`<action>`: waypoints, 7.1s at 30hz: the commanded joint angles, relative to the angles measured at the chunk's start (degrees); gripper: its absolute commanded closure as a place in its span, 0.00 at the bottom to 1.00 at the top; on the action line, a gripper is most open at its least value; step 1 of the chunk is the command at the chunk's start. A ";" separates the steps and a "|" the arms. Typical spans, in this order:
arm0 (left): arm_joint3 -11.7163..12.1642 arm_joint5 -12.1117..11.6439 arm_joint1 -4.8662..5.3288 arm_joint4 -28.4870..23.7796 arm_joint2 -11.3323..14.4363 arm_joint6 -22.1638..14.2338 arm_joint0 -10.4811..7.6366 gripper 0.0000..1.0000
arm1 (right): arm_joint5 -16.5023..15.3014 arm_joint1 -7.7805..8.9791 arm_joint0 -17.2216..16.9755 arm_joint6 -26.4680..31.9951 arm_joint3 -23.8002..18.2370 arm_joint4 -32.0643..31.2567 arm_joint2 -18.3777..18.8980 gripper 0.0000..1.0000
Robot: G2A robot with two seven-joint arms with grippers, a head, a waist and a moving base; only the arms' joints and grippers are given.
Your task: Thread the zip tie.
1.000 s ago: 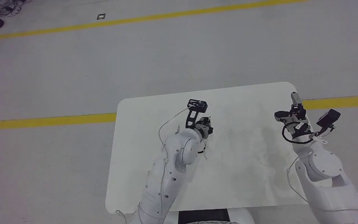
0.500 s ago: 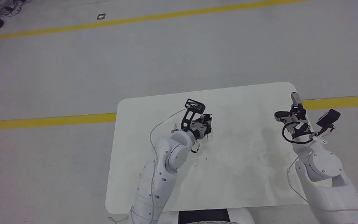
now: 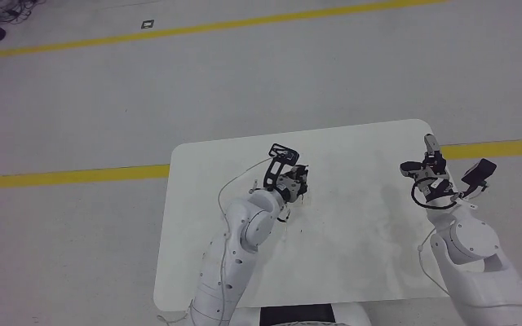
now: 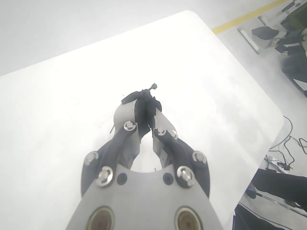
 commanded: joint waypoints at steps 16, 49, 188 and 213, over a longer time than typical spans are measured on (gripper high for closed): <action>-3.21 -0.45 2.90 10.87 1.64 -2.28 -0.48 1.00 | -0.47 1.72 7.39 30.05 3.30 -24.98 -6.73 0.00; -5.46 1.84 10.18 10.87 9.22 -5.65 -2.71 1.00 | 0.23 -0.71 28.42 47.76 24.34 -9.99 -21.83 0.00; -1.95 4.33 15.50 10.87 19.82 -7.41 -8.43 1.00 | 4.02 -1.60 35.72 55.09 35.88 -2.62 -31.05 1.00; -4.78 3.16 16.64 4.24 14.59 -5.86 -6.56 0.00 | -4.19 -1.01 33.92 52.61 33.28 -3.49 -28.81 1.00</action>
